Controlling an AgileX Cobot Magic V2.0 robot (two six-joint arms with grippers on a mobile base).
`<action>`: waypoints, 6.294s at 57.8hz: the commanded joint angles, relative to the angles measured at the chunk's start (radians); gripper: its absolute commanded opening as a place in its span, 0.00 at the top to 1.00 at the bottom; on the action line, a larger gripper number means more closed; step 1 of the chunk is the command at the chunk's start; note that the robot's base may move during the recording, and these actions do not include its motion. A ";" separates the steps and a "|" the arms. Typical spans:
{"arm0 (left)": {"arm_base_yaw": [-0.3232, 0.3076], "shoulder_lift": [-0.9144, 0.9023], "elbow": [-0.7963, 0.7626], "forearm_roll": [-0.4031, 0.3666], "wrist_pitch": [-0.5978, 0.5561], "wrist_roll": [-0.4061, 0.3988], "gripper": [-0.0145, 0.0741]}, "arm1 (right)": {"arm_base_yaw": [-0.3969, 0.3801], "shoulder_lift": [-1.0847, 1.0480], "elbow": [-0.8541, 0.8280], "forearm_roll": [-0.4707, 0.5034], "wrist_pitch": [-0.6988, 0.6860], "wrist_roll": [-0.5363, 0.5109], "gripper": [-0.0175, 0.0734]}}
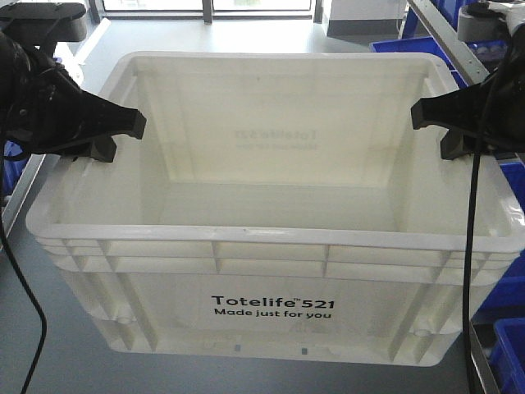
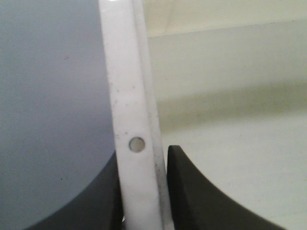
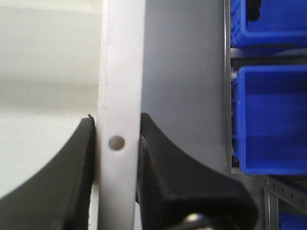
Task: Move bin from left to right shelf
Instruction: 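Keep gripping the crate rims while driving across the room, then carry the crate up to the other shelf of blue bins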
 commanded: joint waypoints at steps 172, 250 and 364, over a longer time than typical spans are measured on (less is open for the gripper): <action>-0.011 -0.048 -0.039 -0.032 -0.104 0.028 0.84 | 0.006 -0.039 -0.042 0.026 -0.110 -0.031 0.81; -0.011 -0.048 -0.039 -0.032 -0.105 0.028 0.84 | 0.006 -0.039 -0.042 0.026 -0.110 -0.031 0.81; -0.011 -0.048 -0.039 -0.032 -0.105 0.028 0.84 | 0.006 -0.039 -0.042 0.026 -0.111 -0.031 0.81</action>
